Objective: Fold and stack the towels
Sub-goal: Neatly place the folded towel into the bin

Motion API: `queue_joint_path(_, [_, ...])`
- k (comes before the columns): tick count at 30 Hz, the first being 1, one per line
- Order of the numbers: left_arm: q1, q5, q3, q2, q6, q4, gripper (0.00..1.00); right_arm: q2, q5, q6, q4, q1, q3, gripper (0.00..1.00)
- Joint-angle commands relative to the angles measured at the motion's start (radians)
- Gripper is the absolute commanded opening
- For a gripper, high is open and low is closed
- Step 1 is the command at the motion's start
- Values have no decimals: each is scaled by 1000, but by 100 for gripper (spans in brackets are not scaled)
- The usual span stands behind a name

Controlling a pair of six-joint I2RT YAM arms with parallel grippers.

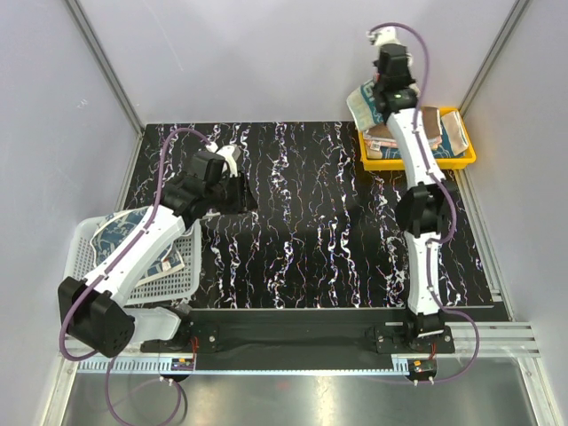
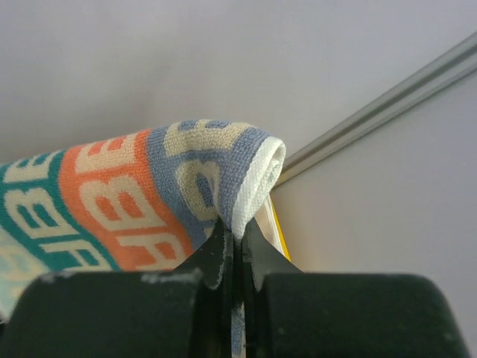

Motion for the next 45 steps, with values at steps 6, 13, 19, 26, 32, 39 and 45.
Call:
queue_joint_path(6, [6, 13, -3, 42, 11, 30, 43, 125, -369, 392, -1, -293, -8, 23])
queue_joint_path(13, [6, -1, 4, 71, 14, 30, 43, 303, -497, 545, -35, -353, 85, 83])
queue_joint_path(19, [4, 5, 1, 76, 9, 41, 43, 205, -512, 581, 11, -351, -11, 100])
queue_joint_path(26, [6, 5, 4, 71, 4, 37, 43, 98, -446, 592, -35, -350, -41, 100])
queue_joint_path(32, [4, -44, 25, 53, -12, 30, 45, -2, -371, 644, -122, -309, -64, 100])
queue_joint_path(39, [93, -332, 71, -11, -115, -95, 48, -303, -475, 828, -189, -181, -351, 100])
queue_joint_path(45, [301, -515, 2, -148, -243, -173, 61, -526, -527, 903, -107, 44, -707, 100])
